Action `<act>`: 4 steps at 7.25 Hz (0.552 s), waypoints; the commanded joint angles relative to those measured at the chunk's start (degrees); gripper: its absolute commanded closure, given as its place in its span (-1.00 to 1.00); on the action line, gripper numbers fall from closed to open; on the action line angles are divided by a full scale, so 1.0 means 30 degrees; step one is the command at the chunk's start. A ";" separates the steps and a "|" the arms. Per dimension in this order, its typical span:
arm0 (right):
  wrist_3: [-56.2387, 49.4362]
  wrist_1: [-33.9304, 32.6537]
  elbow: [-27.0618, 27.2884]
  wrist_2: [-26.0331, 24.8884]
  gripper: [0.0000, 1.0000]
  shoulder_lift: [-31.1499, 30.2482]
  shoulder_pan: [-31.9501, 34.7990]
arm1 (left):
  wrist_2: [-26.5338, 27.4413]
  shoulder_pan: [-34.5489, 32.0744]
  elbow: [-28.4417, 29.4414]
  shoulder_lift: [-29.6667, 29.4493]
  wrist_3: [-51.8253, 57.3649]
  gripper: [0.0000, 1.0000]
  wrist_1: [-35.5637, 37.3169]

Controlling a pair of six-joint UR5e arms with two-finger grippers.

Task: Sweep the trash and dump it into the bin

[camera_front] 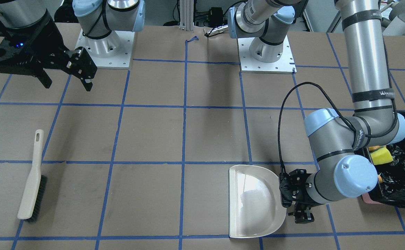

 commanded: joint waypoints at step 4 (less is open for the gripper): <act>-0.1781 -0.2436 0.1631 -0.0930 -1.00 -0.0591 0.0821 | -0.0823 -0.0116 0.0301 0.4347 -0.4201 -0.89 -0.4601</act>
